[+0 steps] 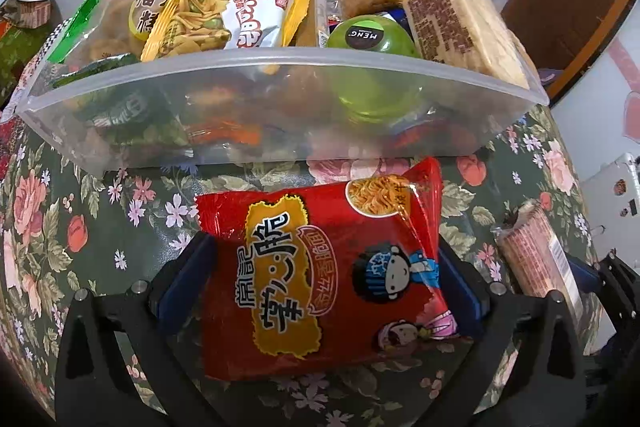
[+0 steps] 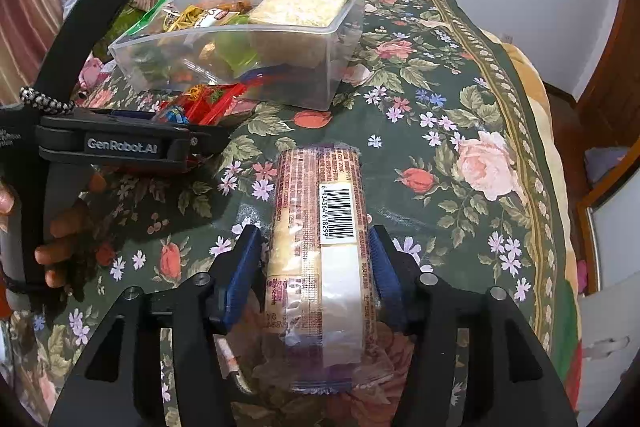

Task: Organize snacks
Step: 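Carry the crisp bag and biscuit roll into the clear box and release them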

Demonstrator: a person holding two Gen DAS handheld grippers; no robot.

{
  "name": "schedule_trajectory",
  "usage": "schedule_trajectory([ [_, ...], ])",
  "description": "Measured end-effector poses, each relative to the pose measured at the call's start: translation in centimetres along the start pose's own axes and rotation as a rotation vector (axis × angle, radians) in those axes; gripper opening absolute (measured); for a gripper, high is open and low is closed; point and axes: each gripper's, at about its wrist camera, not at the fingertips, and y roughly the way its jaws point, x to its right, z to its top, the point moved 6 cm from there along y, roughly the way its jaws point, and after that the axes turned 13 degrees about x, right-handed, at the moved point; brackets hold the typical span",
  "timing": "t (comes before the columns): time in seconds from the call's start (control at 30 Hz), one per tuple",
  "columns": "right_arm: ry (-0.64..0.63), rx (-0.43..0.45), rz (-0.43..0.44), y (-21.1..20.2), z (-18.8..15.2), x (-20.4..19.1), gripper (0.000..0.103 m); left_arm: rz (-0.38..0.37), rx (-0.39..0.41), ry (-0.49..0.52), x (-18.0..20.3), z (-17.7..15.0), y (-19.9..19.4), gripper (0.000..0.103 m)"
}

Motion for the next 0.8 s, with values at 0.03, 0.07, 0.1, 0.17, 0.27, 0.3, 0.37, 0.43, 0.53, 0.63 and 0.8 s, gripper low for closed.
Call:
schedule_trajectory([
  [0.03,-0.007,0.001,-0.005,0.0,0.0,-0.1,0.051,0.015,0.005,0.011,-0.1,-0.1,-0.1,0.097],
  [0.07,-0.012,0.004,-0.015,0.1,0.0,0.0,0.044,0.024,0.011,0.016,-0.5,-0.2,-0.4,0.093],
  [0.1,-0.014,0.007,-0.020,0.1,0.0,0.1,0.043,0.031,0.018,0.016,-0.6,-0.5,-0.7,0.089],
  [0.17,0.014,0.011,-0.008,0.1,0.1,0.4,0.043,0.030,0.025,0.000,-0.9,-0.6,-1.5,0.085],
  [0.27,0.030,0.017,-0.007,0.0,0.3,0.6,0.042,0.025,0.034,-0.022,-1.8,-1.1,-3.2,0.080],
  [0.3,0.032,0.020,-0.008,-0.1,0.3,0.6,0.042,0.019,0.031,-0.025,-2.2,-1.4,-3.7,0.080],
  [0.37,0.039,0.027,-0.002,-0.4,0.4,0.5,0.042,0.014,0.026,-0.029,-2.6,-1.8,-4.5,0.079],
  [0.43,0.043,0.041,-0.003,-0.9,0.8,0.5,0.042,0.004,0.029,-0.034,-3.0,-2.1,-5.4,0.079],
  [0.53,0.051,0.064,0.004,-1.6,1.8,0.2,0.042,0.014,0.059,-0.011,-3.7,-2.2,-7.5,0.079],
  [0.63,0.041,0.095,0.005,-2.2,3.1,-0.2,0.042,0.006,0.092,0.007,-3.7,-1.8,-9.6,0.079],
  [0.8,0.049,0.160,0.030,-2.6,6.2,-1.3,0.042,0.018,0.170,0.069,-3.0,0.1,-12.5,0.079],
])
